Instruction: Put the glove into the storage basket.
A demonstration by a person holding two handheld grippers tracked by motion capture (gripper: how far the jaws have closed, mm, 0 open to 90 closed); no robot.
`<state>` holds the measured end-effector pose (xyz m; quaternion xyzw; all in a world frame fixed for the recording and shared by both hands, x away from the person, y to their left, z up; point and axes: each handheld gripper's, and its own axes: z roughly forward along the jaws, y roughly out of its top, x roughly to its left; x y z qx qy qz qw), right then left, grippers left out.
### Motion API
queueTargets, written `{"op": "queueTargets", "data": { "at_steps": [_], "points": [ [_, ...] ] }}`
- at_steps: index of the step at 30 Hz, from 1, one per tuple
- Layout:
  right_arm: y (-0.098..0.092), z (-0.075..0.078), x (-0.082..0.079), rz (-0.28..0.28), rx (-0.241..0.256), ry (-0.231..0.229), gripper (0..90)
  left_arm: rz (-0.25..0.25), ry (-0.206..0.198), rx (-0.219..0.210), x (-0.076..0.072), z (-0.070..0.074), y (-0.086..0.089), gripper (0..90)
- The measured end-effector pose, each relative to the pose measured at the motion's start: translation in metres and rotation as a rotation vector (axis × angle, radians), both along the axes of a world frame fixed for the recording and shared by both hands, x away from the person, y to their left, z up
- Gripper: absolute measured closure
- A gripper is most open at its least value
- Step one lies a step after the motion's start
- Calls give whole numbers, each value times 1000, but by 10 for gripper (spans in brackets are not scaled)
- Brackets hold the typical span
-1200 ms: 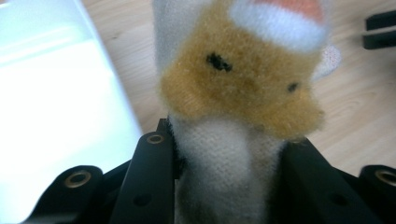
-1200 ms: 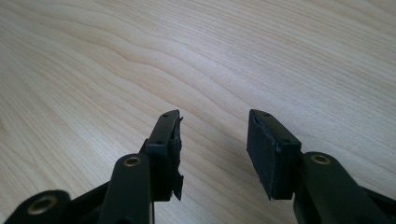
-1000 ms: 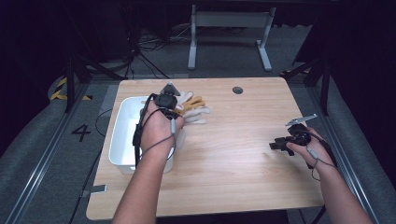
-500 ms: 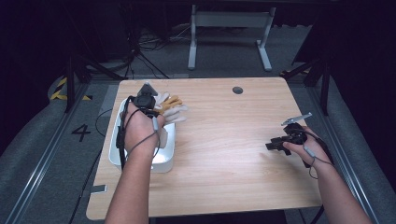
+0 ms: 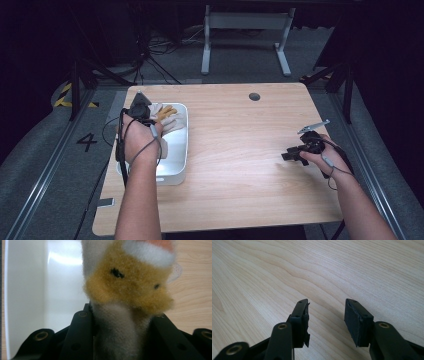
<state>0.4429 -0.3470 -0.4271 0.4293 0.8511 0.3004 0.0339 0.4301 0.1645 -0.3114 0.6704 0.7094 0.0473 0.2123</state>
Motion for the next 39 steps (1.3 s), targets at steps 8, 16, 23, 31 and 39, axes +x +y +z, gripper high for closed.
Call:
{"op": "queueTargets", "data": {
  "at_steps": [8, 16, 23, 31, 39],
  "points": [
    [1, 0, -1, 6, 0, -4, 556, 40, 39, -30, 6, -13, 5, 694],
    [2, -1, -2, 16, 1, -3, 554, 64, 81, -6, 11, -28, 6, 694],
    [-2, -1, -3, 9, 3, -3, 553, 97, 112, -22, 13, -50, 11, 693],
    [-1, -1, -3, 9, -2, -1, 553, 129, 88, -19, 12, -61, 18, 690],
    [-1, -1, -3, 7, 1, 0, 553, 147, 100, -28, 14, -73, 18, 688]
  ]
}}
